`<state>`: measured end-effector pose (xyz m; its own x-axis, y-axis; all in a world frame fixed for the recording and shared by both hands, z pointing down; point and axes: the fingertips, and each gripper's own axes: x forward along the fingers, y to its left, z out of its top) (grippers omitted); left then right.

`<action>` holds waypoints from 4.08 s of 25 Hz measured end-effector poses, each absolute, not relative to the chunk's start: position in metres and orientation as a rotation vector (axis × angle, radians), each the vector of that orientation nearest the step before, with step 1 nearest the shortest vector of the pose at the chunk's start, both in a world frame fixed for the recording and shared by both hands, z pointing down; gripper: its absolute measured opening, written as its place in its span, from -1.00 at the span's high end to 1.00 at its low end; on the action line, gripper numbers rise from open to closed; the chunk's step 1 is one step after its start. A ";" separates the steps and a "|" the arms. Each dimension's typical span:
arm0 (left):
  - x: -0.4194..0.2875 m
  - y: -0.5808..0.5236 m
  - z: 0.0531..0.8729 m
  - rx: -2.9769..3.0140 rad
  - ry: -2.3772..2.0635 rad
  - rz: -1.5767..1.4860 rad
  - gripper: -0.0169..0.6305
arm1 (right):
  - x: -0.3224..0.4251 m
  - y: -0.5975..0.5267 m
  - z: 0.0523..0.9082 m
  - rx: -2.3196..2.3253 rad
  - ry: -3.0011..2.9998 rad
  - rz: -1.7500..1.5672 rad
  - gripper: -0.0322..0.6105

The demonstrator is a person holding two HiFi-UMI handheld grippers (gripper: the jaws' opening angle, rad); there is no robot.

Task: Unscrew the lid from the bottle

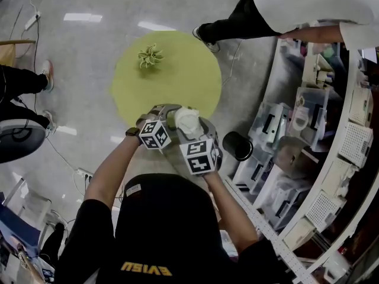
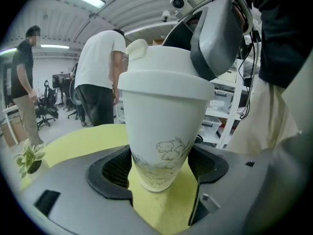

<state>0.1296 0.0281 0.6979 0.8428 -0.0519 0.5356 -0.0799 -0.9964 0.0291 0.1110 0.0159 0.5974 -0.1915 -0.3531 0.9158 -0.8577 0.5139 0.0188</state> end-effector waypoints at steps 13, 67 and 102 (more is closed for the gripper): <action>0.130 0.029 0.698 2.961 -0.092 0.871 -0.21 | 0.106 0.026 0.601 0.549 -1.801 0.330 -0.11; 0.129 0.029 0.703 2.929 -0.110 0.874 -0.19 | 0.110 0.015 0.597 0.912 -1.772 0.679 -0.28; 0.126 0.029 0.708 2.912 -0.148 0.886 -0.18 | 0.124 0.008 0.578 1.094 -1.869 0.786 -0.50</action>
<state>0.1260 0.0289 0.7079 0.8267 -0.0653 0.5589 -0.1202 -0.9908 0.0619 0.1237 0.0085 0.5782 -0.2926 -0.3894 0.8733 -0.8967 0.4289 -0.1092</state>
